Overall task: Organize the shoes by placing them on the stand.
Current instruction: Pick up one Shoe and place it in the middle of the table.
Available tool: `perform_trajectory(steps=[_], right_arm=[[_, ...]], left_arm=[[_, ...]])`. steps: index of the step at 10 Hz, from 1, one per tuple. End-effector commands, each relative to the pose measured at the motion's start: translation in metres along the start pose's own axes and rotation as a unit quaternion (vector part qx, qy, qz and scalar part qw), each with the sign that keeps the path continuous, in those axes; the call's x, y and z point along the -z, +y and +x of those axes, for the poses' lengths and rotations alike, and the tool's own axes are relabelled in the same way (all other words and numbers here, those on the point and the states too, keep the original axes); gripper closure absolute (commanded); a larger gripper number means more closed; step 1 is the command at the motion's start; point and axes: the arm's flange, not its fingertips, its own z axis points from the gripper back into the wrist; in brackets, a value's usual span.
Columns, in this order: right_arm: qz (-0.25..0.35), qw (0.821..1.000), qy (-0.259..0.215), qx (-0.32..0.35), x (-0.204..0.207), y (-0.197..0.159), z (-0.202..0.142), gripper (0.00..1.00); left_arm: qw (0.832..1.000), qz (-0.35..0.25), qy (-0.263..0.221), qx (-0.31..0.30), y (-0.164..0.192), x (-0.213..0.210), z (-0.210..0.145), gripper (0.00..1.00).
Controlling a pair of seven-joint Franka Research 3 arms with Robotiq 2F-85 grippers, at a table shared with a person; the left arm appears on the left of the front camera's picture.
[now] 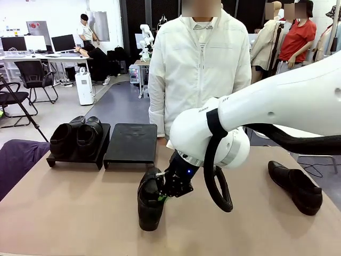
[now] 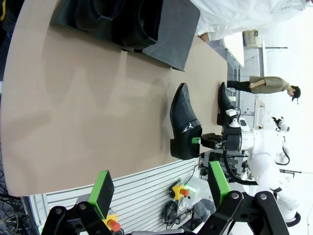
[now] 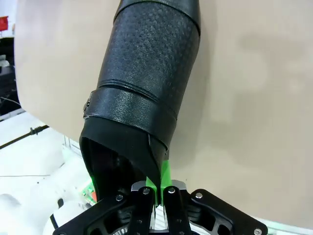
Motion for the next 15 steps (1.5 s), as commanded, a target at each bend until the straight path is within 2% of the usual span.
perform_trajectory(steps=[1,4,5,6,7,9,10,11,14,15], right_arm=[[-0.024,1.000,0.008,0.013,0.002,0.007,-0.001,1.00],[-0.018,1.000,0.006,0.016,0.012,-0.002,-0.001,1.00],[-0.013,1.000,0.004,0.013,0.012,-0.005,-0.002,0.66],[-0.007,1.000,0.009,0.012,0.011,-0.007,-0.003,0.07],[0.000,1.000,0.002,0.009,0.006,-0.008,-0.004,0.00],[0.021,1.000,-0.002,-0.005,-0.013,-0.013,-0.012,0.00],[0.044,0.999,0.005,-0.030,-0.031,-0.028,-0.017,0.00],[0.061,0.997,0.023,-0.034,-0.065,-0.065,-0.025,0.00],[0.043,0.999,0.016,0.007,-0.174,-0.201,-0.044,0.00],[0.090,0.996,0.011,0.017,-0.213,-0.247,-0.049,0.00]], left_arm=[[1.000,0.002,0.002,0.000,0.000,-0.001,-0.002,0.00],[1.000,0.002,0.002,0.000,0.000,-0.001,-0.002,0.00],[1.000,0.002,0.002,0.000,0.000,-0.001,-0.002,0.00],[1.000,0.002,0.002,0.000,0.000,-0.001,-0.002,0.00],[1.000,0.002,0.002,0.000,0.000,-0.001,-0.002,0.00],[1.000,0.002,0.002,0.000,0.000,-0.001,-0.002,0.00],[1.000,0.002,0.002,0.000,0.000,-0.001,-0.002,0.00],[1.000,0.002,0.002,0.000,0.000,-0.001,-0.002,0.00],[1.000,0.002,0.002,0.000,0.000,-0.001,-0.002,0.00],[1.000,0.002,0.002,0.000,0.000,-0.001,-0.002,0.00]])
